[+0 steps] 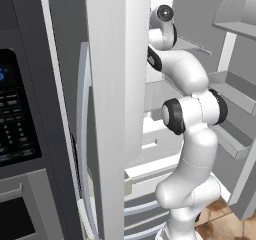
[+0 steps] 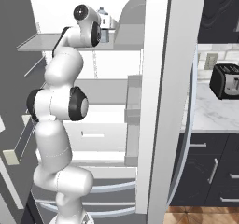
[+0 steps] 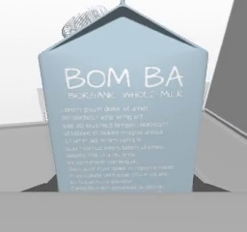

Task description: Take a sugar cube from the saucer and place it inside the coffee. Then, grab milk from the fridge and place it next to the coffee on the counter to sweeten the coffee.

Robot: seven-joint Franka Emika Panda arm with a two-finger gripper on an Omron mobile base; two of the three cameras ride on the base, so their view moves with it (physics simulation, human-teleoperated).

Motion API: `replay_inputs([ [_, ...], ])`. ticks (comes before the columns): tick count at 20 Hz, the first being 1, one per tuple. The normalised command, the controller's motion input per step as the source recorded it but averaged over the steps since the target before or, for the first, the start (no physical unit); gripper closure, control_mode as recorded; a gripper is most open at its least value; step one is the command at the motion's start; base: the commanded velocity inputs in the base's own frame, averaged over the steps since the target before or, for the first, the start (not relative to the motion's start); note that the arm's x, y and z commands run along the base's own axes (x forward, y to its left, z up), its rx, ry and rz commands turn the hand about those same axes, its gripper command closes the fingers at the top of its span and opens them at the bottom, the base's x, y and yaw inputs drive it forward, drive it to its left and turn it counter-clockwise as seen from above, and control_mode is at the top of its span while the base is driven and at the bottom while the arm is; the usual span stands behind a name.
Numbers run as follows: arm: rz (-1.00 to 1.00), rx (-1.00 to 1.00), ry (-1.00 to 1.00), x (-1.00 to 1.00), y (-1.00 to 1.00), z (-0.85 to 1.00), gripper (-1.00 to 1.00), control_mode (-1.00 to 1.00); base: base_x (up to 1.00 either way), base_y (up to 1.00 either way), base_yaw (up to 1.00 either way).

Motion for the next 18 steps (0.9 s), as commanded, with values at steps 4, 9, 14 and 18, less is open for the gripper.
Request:
replay_inputs([
  [4, 0.00, -0.01, -0.07, -0.28, 0.00, -0.16, 1.00, -1.00, 0.00, 0.00, 0.00],
  [9, 0.00, -0.04, -0.24, -0.79, 0.00, -0.38, 1.00, -1.00, 0.00, 0.00, 0.00],
  [14, 0.00, -0.01, -0.21, -0.79, 0.00, -0.10, 1.00, -1.00, 0.00, 0.00, 0.00],
  [18, 0.01, 0.00, 0.05, -0.92, 0.00, 0.50, 1.00, -1.00, 0.00, 0.00, 0.00],
])
